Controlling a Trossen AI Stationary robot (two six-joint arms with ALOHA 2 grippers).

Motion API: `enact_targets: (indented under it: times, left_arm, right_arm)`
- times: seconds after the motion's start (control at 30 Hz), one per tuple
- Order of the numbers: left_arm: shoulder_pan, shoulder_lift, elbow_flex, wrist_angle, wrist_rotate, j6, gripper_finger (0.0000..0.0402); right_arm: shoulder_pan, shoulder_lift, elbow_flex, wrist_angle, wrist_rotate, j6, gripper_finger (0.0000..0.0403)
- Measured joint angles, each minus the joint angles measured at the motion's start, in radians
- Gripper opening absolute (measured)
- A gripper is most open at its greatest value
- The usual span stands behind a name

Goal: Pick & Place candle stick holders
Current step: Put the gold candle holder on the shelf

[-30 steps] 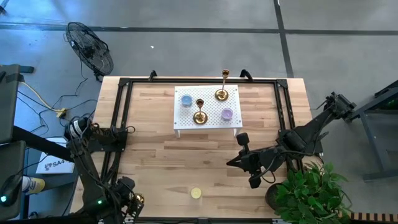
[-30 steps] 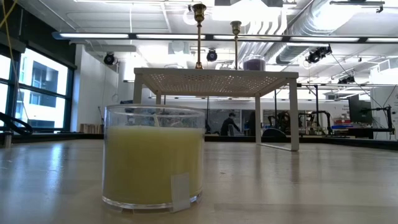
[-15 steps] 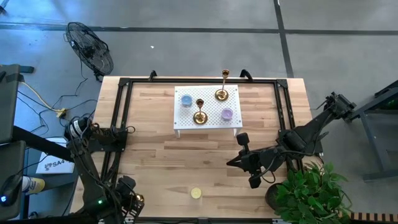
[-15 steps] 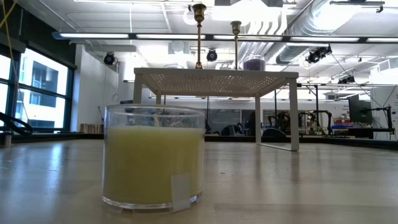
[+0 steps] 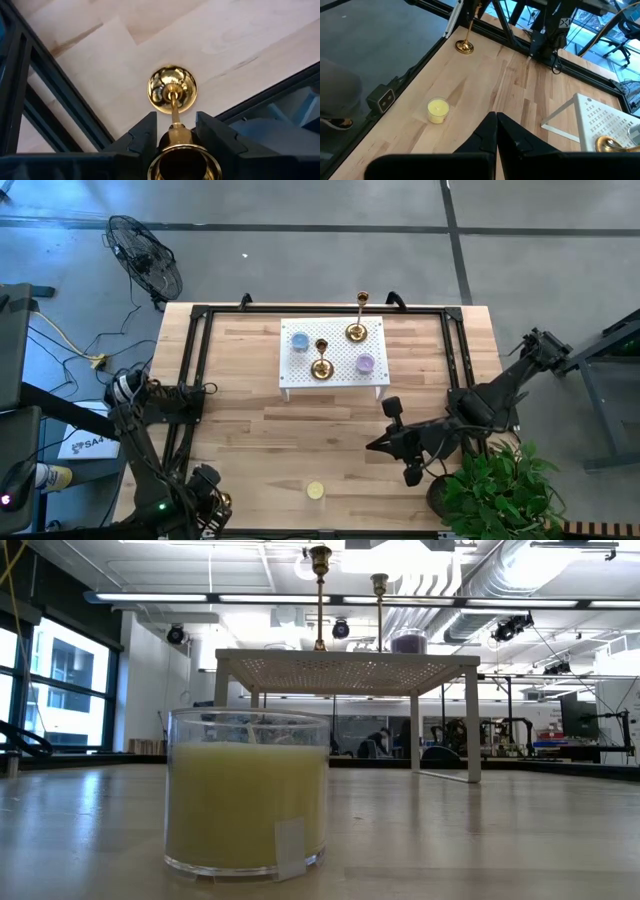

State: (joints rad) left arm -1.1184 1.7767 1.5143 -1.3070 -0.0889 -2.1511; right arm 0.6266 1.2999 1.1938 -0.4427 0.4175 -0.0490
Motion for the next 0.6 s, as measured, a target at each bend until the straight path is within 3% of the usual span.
enact_targets:
  times: [0.13, 0.3, 0.6]
  left_arm:
    - [0.011, 0.001, -0.001, -0.028, -0.08, 0.008, 0.0121]
    - [0.042, -0.014, 0.01, -0.074, -0.088, 0.037, 0.0121]
    - [0.135, -0.02, 0.149, -0.277, -0.142, 0.23, 0.012]
  right_arm:
    - [0.017, 0.0, 0.0, 0.0, 0.025, -0.001, 0.0]
    - [0.051, 0.0, 0.0, 0.0, 0.096, -0.023, 0.0]
    - [0.145, 0.0, 0.042, -0.001, 0.281, -0.105, 0.0]
